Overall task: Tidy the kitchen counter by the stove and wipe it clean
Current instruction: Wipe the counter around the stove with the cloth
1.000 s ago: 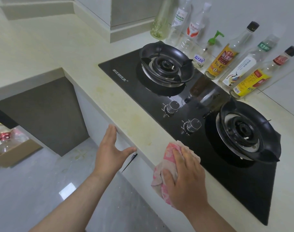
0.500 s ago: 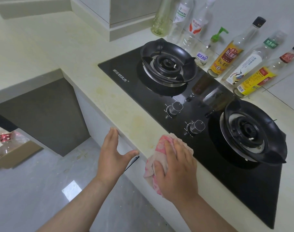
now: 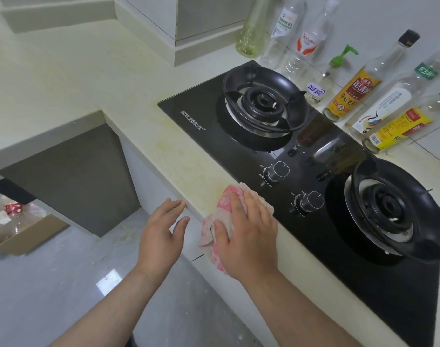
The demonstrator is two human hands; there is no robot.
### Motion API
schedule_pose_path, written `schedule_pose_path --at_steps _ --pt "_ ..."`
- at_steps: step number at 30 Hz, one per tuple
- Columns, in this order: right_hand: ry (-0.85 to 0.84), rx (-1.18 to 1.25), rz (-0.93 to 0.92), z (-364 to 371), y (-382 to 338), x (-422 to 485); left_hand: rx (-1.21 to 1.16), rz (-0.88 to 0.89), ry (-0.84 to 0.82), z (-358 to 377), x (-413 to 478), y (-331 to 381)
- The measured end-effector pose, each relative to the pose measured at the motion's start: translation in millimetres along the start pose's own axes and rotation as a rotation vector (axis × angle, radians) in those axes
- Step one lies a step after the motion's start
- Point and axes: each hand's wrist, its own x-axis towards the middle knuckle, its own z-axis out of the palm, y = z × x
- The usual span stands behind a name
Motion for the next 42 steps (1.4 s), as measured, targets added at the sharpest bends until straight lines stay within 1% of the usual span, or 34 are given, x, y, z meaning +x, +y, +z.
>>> schedule_pose_path --at_steps 4,7,10,13,17,22,28,33,36,42 --pt "-0.006 0.012 0.0 2.4 -14.8 13.1 -0.035 -0.057 0.039 -10.4 20.9 3.0" --pt "-0.004 0.044 0.001 3.0 -26.6 24.8 -0.043 -0.058 0.073 -15.9 34.6 8.4" --pt "-0.025 0.067 -0.003 2.5 -29.5 27.3 -0.038 -0.069 0.05 -16.6 40.6 7.6" --pt "-0.05 0.111 0.0 1.4 -26.7 25.8 -0.072 -0.105 0.067 -14.9 38.5 9.5" --pt "-0.077 0.123 -0.014 -0.2 -19.2 19.4 -0.15 -0.196 0.044 -15.3 38.3 14.8" --pt "-0.084 0.102 0.009 -5.5 5.3 -6.5 -0.069 -0.119 -0.032 -23.3 44.6 10.5" --pt "-0.052 0.024 0.052 -0.8 27.6 -29.6 -0.053 -0.15 -0.042 -28.1 46.4 10.7" --pt "-0.048 -0.054 0.074 0.2 23.3 -25.4 -0.083 -0.18 -0.043 -34.2 49.3 4.3" --pt "-0.029 -0.052 0.079 1.1 16.5 -19.7 -0.084 -0.164 -0.032 -34.2 50.1 2.8" --pt "-0.034 -0.03 -0.014 3.2 -15.3 12.2 -0.098 -0.134 -0.005 -34.6 51.5 1.7"
